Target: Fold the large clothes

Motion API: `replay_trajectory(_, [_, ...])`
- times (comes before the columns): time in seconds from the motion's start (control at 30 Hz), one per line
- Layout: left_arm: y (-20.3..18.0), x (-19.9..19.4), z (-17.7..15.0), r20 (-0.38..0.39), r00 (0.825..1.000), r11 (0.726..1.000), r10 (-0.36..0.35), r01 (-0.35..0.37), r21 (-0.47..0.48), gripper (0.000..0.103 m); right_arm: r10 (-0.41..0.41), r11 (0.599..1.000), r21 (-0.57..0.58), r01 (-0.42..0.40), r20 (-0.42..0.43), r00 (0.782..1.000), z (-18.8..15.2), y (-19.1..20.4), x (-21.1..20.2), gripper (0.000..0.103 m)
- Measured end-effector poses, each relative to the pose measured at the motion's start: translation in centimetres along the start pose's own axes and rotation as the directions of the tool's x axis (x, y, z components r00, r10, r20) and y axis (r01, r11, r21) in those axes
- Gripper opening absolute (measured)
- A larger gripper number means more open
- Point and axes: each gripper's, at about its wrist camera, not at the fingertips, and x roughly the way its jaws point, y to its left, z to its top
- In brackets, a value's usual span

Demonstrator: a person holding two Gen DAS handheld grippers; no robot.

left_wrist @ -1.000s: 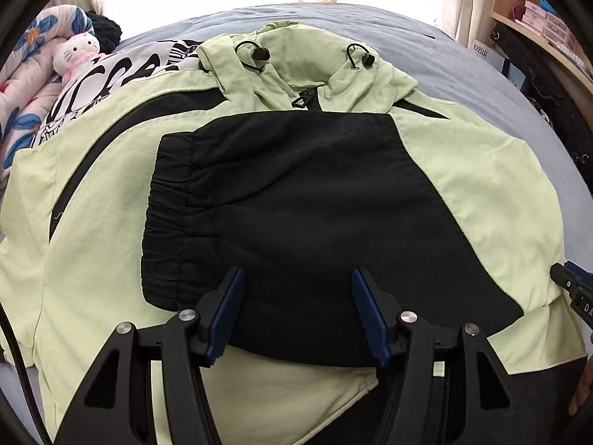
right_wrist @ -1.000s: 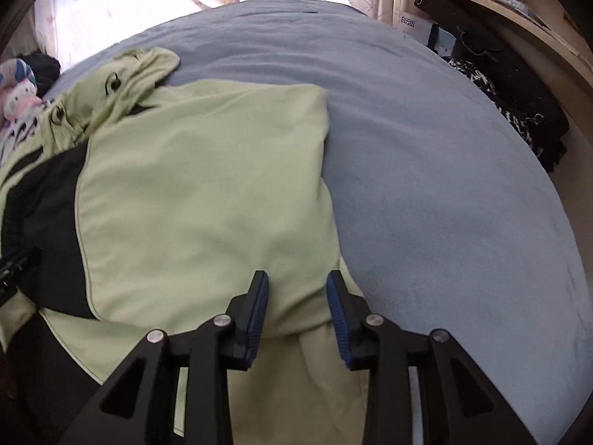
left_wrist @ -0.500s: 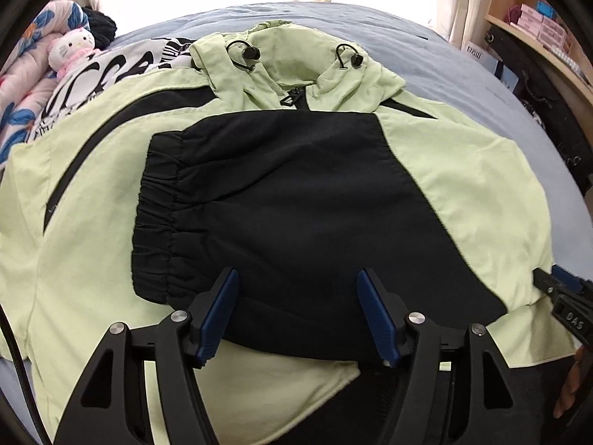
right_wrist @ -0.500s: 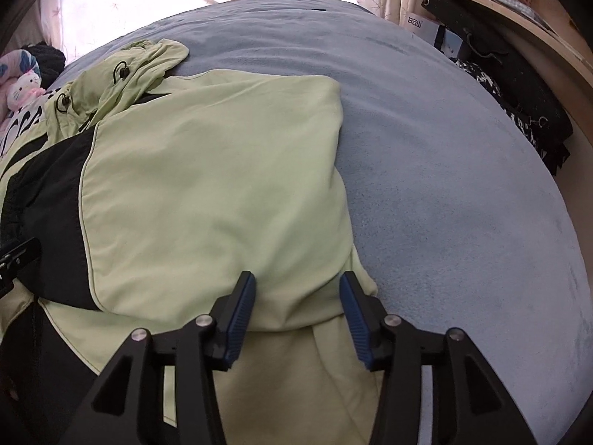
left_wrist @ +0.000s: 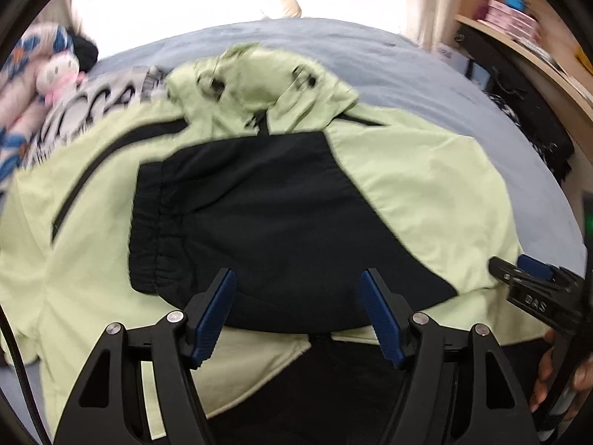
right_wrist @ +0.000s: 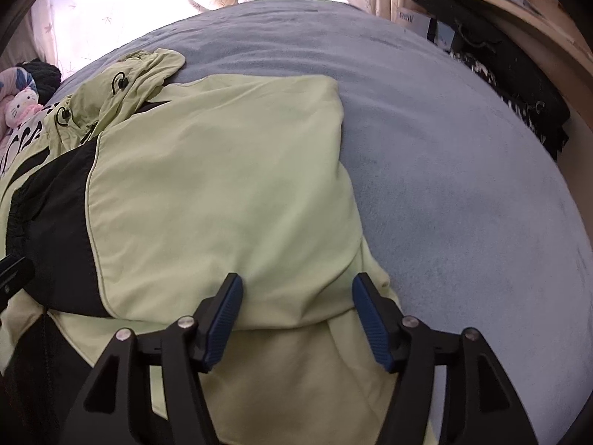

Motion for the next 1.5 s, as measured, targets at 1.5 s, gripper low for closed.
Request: replay_trajectory(1.5, [17.2, -27.2, -17.1, 0.135, 0.945, 0.91, 0.298, -0.239, -0.339, 0.071, 0.215, 0.955, -0.25, -0.161, 0.209, 0.954, -14.4, 18.5, -24.0, 0.069])
